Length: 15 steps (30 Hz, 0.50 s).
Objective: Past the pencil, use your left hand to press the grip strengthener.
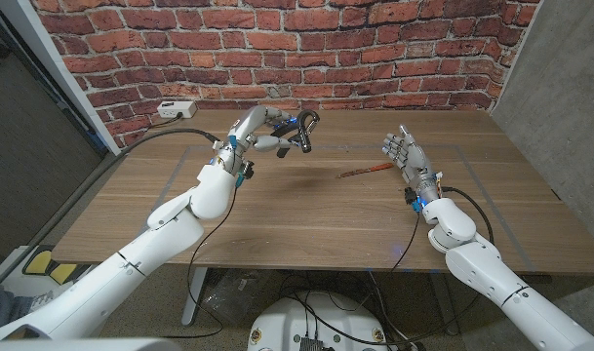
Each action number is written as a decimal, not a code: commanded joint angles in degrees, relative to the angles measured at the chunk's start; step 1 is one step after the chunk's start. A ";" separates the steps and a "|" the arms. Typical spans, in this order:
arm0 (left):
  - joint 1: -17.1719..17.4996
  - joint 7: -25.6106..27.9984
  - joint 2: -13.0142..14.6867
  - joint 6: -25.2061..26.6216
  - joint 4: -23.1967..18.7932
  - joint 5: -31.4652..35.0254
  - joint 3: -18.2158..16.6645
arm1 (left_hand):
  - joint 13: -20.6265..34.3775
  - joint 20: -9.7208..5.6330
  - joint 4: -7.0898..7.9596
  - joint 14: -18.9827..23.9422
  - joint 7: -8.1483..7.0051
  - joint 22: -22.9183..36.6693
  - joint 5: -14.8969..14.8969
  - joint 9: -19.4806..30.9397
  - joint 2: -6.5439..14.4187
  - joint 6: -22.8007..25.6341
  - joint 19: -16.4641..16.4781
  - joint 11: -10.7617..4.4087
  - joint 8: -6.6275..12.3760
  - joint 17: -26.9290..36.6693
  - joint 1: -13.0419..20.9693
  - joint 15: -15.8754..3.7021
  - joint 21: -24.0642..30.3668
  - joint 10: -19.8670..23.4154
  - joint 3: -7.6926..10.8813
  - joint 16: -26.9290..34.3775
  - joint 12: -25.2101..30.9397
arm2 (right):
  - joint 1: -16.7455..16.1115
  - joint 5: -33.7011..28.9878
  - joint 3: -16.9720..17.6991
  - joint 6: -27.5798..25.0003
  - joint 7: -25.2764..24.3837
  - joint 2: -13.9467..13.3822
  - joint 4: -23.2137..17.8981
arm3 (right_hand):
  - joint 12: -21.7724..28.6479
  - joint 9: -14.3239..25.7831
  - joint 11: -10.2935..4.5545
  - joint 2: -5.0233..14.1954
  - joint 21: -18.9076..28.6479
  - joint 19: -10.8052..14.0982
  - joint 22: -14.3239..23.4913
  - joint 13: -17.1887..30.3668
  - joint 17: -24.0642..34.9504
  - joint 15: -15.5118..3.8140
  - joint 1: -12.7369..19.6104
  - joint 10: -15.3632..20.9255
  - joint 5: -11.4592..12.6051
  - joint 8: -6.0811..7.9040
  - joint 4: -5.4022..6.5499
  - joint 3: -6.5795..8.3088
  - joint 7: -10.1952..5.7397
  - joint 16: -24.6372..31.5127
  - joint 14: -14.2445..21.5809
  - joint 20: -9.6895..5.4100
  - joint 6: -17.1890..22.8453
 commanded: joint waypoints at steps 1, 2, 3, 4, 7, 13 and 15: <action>0.03 -0.05 0.16 -0.42 0.18 -0.78 0.03 | 0.45 -6.80 -3.03 8.45 1.59 0.22 0.47 0.24 7.42 10.51 6.48 -2.82 -0.24 0.06 7.41 -11.86 0.48 3.62 13.12 0.32 0.11 | -0.09 -1.10 0.34 -0.41 -0.94 -0.63 -1.46 | -0.18 0.22 0.12 0.51 -0.20 0.46 0.15 0.20 0.25 0.19 0.08 0.04 -0.03 -0.16 -0.19 -0.17 0.11 0.00 0.25 -0.03 -0.16; 0.10 -0.09 0.19 -0.52 0.17 -0.95 -0.04 | 0.47 -6.76 -3.02 8.45 1.58 0.22 0.47 0.24 7.42 10.49 6.43 -2.83 -0.28 0.06 7.41 -11.86 0.50 3.59 13.13 0.30 0.09 | -0.03 -1.10 0.36 -0.59 -0.95 -0.71 -1.61 | -0.17 0.22 0.17 0.51 -0.21 0.46 0.15 0.20 0.25 0.25 0.08 0.08 -0.03 -0.16 -0.19 -0.17 0.09 0.01 0.28 -0.02 -0.18; 0.18 -0.06 0.20 -0.50 0.13 -1.06 -0.12 | 0.52 -6.76 -3.02 8.46 1.51 0.22 0.47 0.24 7.41 10.44 6.37 -2.80 -0.37 0.07 7.41 -11.85 0.54 3.65 13.15 0.28 0.09 | 0.04 -1.14 0.36 -0.74 -0.92 -0.81 -1.72 | -0.17 0.22 0.18 0.51 -0.21 0.46 0.15 0.20 0.25 0.25 0.08 0.08 -0.03 -0.17 -0.19 -0.18 0.10 0.02 0.31 -0.02 -0.19; 0.23 0.02 0.20 -0.54 0.13 -1.10 -0.18 | 0.53 -6.75 -3.02 8.46 1.52 0.22 0.47 0.24 7.41 10.45 6.36 -2.80 -0.39 0.08 7.41 -11.85 0.56 3.63 13.16 0.28 0.08 | 0.18 -1.21 0.32 -0.73 -0.71 -0.91 -1.70 | -0.16 0.22 0.17 0.51 -0.22 0.47 0.15 0.20 0.25 0.25 0.08 0.09 -0.03 -0.15 -0.19 -0.18 0.12 0.02 0.32 -0.02 -0.14; 0.39 0.41 -0.02 -1.42 0.46 -1.76 -0.41 | 0.64 -6.79 -2.98 8.36 1.46 0.22 0.48 0.24 7.40 10.45 6.17 -2.92 -0.55 0.10 7.39 -11.81 0.64 3.66 13.22 0.19 0.05 | 0.75 -1.20 0.19 -0.84 -0.16 -1.01 -1.51 | -0.16 0.22 0.14 0.51 -0.21 0.50 0.15 0.20 0.25 0.21 0.08 0.09 -0.03 -0.15 -0.20 -0.18 0.10 0.03 0.35 -0.05 -0.12; 0.36 0.49 -0.44 -2.17 0.81 -2.69 -0.54 | 0.89 -6.80 -2.91 8.22 1.30 0.22 0.48 0.24 7.37 10.37 5.86 -2.92 -0.94 0.15 7.33 -11.86 0.88 3.46 13.33 0.02 -0.14 | 1.25 -1.10 0.03 -1.18 0.64 -1.38 -1.34 | -0.16 0.22 0.20 0.51 -0.22 0.57 0.15 0.20 0.25 0.12 0.09 0.11 -0.02 -0.15 -0.21 -0.19 0.09 0.00 0.31 -0.12 -0.13; 0.29 0.44 -0.52 -2.17 0.84 -2.73 -0.46 | 0.98 -6.78 -2.91 8.14 1.23 0.22 0.49 0.25 7.36 10.45 5.68 -2.94 -1.04 0.17 7.33 -11.86 0.95 3.42 13.39 -0.05 -0.20 | 1.23 -0.69 0.10 -1.30 0.73 -1.29 -1.28 | -0.17 0.22 0.19 0.51 -0.22 0.59 0.15 0.20 0.25 0.10 0.09 0.10 -0.02 -0.16 -0.21 -0.19 0.10 0.01 0.32 -0.12 -0.16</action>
